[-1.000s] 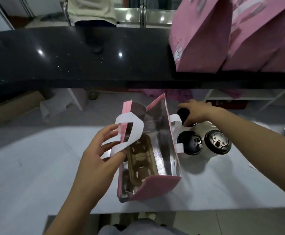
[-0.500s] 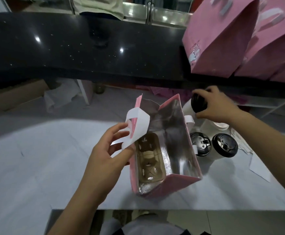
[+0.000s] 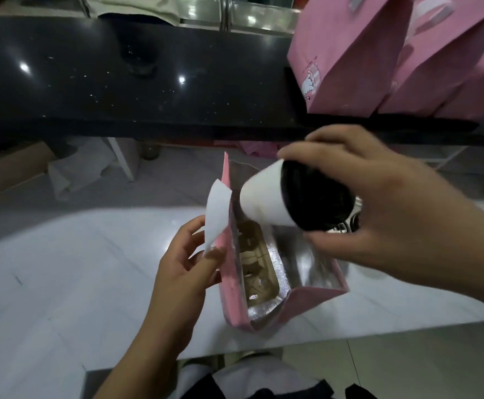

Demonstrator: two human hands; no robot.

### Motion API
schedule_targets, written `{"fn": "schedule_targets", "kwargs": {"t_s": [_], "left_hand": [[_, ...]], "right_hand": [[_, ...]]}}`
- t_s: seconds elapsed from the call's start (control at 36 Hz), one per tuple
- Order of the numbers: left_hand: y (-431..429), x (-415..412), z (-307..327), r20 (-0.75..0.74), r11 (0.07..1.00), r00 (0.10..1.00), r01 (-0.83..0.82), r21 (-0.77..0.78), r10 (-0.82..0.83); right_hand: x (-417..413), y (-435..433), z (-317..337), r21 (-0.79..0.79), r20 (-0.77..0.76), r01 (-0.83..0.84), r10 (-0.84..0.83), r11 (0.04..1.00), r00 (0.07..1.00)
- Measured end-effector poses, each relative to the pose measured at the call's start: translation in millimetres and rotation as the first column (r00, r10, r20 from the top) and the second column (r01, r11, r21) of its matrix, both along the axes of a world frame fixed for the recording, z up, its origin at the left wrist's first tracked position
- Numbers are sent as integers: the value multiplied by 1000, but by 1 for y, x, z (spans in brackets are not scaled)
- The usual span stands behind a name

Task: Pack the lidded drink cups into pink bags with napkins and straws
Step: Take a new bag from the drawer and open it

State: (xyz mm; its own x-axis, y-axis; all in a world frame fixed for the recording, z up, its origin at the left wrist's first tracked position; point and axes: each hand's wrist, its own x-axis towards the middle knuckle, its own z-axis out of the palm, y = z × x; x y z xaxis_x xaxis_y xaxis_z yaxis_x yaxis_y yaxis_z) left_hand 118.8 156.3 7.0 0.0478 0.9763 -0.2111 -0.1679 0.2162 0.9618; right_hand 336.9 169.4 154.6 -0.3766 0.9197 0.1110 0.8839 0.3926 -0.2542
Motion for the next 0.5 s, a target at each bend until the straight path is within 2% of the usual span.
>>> {"fn": "schedule_targets", "kwargs": {"t_s": [0.08, 0.22, 0.36, 0.5], "left_hand": [[1, -1, -1, 6, 1000, 1000, -23, 4, 23], [1, -3, -4, -14, 996, 996, -90, -5, 90], [0, -5, -6, -36, 987, 987, -160, -11, 159], [-2, -7, -7, -54, 986, 985, -167, -12, 166]], "right_hand": [[-12, 8, -25, -121, 156, -16, 35, 992, 987], [-31, 33, -67, -179, 298, -22, 76, 984, 951], [-44, 58, -104, -242, 359, -1, 90, 970, 929], [-49, 68, -134, -329, 350, 7, 115, 944, 930]]}}
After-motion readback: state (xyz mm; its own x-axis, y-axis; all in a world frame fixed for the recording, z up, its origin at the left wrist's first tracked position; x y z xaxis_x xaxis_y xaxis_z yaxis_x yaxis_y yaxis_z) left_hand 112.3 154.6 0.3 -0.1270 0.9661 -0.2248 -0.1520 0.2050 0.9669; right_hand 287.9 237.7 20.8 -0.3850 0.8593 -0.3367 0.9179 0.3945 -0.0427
